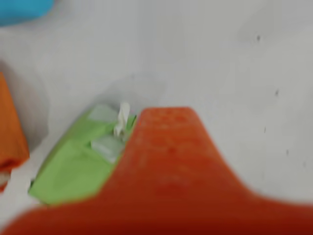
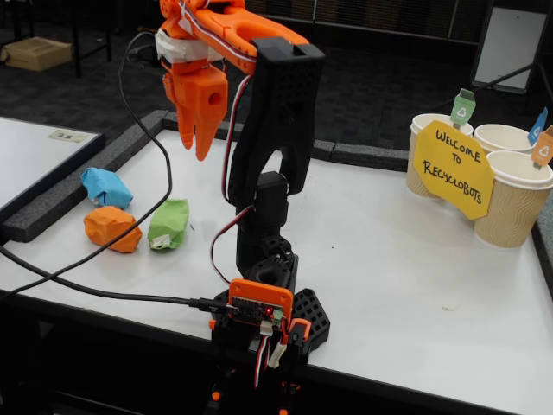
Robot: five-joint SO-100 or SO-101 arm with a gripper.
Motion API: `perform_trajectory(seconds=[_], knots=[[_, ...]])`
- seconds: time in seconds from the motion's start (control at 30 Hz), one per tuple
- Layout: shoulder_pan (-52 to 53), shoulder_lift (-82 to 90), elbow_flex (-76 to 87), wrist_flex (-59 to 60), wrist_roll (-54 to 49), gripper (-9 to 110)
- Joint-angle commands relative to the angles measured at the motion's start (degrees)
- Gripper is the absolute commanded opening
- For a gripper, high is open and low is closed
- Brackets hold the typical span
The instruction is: Sort rubbish by color.
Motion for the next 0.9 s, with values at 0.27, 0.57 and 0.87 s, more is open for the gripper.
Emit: perform_trajectory(seconds=[0.27, 0.57, 0.87], knots=[[-12.22, 6.77, 1.23, 1.67, 0.35, 12], [-24.26, 6.50, 8.61, 3.25, -0.62, 13], [-27.07, 6.42, 9.93, 3.25, -11.95, 13]])
